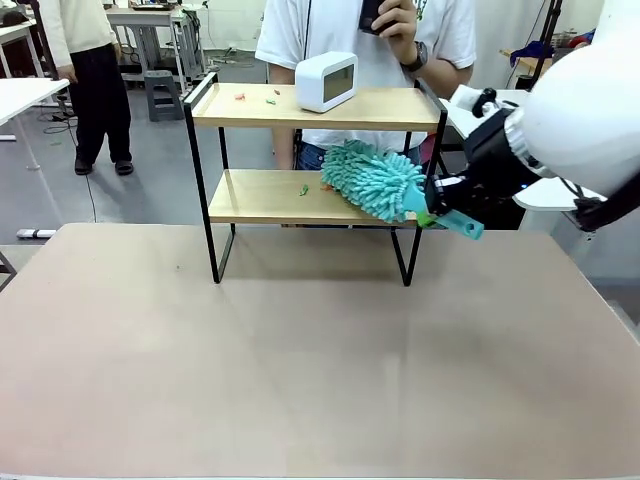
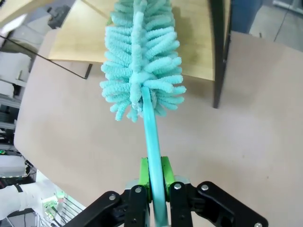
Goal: Clean the shelf.
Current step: Clean the specific tier of the Shelf with the Duster once objects are removed.
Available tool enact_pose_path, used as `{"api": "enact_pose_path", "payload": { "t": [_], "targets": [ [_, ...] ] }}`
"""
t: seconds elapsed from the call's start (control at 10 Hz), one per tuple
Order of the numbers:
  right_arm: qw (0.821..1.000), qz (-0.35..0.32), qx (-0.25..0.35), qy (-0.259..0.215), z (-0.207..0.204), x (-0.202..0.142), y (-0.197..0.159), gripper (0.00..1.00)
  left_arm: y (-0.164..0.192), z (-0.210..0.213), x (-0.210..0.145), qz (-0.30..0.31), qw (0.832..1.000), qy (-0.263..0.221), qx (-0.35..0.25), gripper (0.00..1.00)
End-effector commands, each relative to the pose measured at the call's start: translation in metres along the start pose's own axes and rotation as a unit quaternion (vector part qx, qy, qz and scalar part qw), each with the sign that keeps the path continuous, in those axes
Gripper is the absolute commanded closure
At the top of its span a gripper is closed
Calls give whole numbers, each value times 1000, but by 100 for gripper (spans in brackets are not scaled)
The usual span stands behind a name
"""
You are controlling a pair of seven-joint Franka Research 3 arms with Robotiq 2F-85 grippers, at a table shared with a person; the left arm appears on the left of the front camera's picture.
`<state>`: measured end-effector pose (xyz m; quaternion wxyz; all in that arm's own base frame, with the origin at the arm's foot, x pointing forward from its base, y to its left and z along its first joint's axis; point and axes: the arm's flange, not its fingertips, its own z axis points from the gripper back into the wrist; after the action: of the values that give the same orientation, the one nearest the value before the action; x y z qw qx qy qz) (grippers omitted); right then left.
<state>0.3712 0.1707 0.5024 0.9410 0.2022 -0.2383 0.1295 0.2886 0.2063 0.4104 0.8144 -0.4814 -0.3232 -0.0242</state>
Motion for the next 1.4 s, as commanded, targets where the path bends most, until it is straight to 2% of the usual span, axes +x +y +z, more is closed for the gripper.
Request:
{"api": "enact_pose_path", "payload": {
  "t": [0.0, 0.3, 0.7, 0.9, 1.1, 1.3],
  "targets": [
    [1000, 9, 19, -10, -18, 18, 24, 87, 0, -1, 1, -12, 1000, -9, -7, 0],
    [999, 39, 24, 11, -40, 28, 47, 87, 0, -1, 1, -12, 1000, -9, -7, 0],
    [995, 71, 58, 46, -41, 24, 46, 87, 0, -1, 1, -12, 1000, -9, -7, 0],
    [982, 130, 97, 98, -28, 19, 39, 87, 0, -1, 1, -12, 1000, -9, -7, 0],
    [959, 186, 145, 159, 3, 4, 25, 87, 0, -1, 1, -12, 1000, -9, -7, 0],
    [943, 205, 210, 156, 43, -14, -1, 87, 0, -1, 1, -12, 1000, -9, -7, 0]
  ]
}}
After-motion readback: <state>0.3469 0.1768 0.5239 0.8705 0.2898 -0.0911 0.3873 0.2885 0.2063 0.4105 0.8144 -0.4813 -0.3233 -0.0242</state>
